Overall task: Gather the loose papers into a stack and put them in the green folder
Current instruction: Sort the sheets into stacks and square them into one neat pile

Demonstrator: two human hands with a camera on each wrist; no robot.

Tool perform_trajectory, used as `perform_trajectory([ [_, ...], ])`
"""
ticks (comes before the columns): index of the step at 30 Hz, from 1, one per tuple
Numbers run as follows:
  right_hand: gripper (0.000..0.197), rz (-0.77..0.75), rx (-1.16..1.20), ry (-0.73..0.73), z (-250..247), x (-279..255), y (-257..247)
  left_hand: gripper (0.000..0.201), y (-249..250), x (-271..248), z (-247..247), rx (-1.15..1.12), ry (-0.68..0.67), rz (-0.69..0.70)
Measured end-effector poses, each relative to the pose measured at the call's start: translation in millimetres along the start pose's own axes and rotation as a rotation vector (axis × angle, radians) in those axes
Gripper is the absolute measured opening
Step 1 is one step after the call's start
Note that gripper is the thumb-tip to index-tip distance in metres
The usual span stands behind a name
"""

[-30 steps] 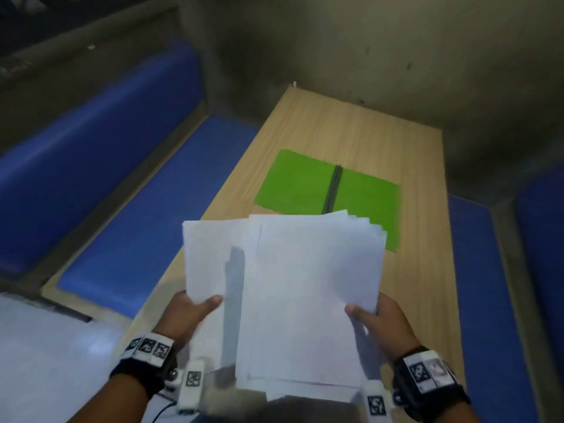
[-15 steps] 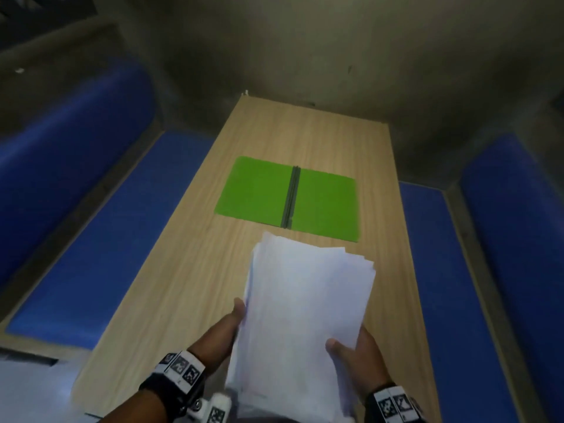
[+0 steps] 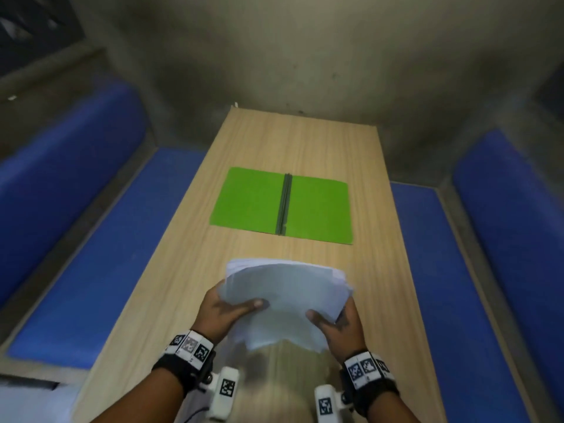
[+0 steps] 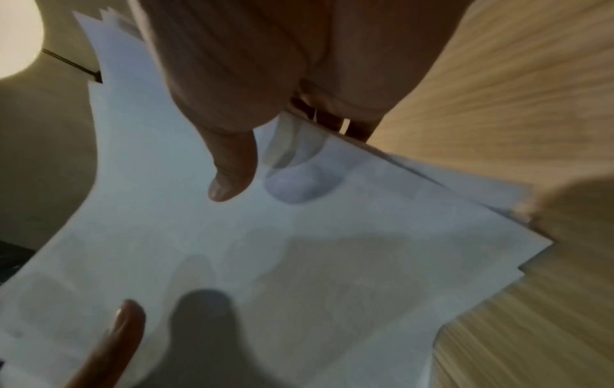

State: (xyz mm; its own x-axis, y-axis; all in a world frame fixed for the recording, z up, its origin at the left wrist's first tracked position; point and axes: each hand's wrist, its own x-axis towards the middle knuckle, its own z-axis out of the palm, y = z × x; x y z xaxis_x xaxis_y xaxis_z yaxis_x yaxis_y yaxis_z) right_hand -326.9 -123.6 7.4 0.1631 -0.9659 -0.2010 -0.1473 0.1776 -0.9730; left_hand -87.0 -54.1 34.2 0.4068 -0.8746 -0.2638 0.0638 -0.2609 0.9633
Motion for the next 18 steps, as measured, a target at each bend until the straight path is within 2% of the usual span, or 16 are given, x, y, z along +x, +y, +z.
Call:
perform_trajectory([
  [4,0.05,0.009,0.052,0.074,18,1,-4,0.047,7,-3,17,0.094,0.137,-0.034],
  [8,0.047,-0.085,0.038,0.093,13,0,-16,0.033,16,-4,18,0.113,0.103,0.054],
  [10,0.064,-0.067,-0.022,0.078,6,-1,-8,0.034,14,-6,14,0.03,0.099,0.008],
  [12,0.088,0.001,0.025,0.019,3,-8,-2,0.052,1,-6,11,-0.029,0.044,-0.003],
  [13,0.092,-0.017,0.051,0.008,3,-10,0,0.065,-4,-7,10,-0.032,0.028,0.001],
  [15,0.085,-0.09,0.091,0.048,1,-11,-6,0.072,-5,-8,8,-0.02,0.044,0.044],
  [18,0.056,-0.186,0.274,0.143,-2,-7,-24,0.053,6,-8,9,-0.063,0.072,0.163],
])
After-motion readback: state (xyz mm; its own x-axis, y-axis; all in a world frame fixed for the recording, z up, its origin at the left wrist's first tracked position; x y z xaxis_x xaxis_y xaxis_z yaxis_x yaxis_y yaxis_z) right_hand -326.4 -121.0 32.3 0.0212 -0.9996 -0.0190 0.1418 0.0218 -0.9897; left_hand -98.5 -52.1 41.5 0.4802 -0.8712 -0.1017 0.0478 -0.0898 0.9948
